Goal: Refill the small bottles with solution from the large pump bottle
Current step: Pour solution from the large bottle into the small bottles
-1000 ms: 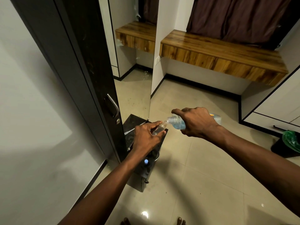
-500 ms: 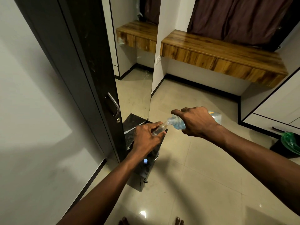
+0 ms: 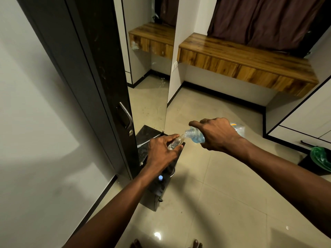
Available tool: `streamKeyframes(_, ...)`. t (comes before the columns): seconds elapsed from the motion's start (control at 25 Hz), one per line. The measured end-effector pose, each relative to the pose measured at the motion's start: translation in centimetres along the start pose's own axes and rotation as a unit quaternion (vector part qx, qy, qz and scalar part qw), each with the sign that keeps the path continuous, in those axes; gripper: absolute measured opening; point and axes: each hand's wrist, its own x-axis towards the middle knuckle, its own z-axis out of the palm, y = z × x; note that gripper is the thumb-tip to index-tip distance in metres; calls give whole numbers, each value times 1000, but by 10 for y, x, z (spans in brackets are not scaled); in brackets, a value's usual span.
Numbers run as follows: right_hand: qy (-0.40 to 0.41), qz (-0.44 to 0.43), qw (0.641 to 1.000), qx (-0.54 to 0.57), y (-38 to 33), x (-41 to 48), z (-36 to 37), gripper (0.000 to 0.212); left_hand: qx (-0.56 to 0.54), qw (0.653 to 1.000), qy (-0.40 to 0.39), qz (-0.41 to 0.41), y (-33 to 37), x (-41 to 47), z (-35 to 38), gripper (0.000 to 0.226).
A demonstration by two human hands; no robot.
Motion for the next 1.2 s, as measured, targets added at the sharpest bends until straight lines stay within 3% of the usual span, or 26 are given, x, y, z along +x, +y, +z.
streamKeyframes(1.2, -4, -2, 1000, 12, -5, 0, 4, 74, 9, 1000, -11, -5, -7, -4, 3, 42)
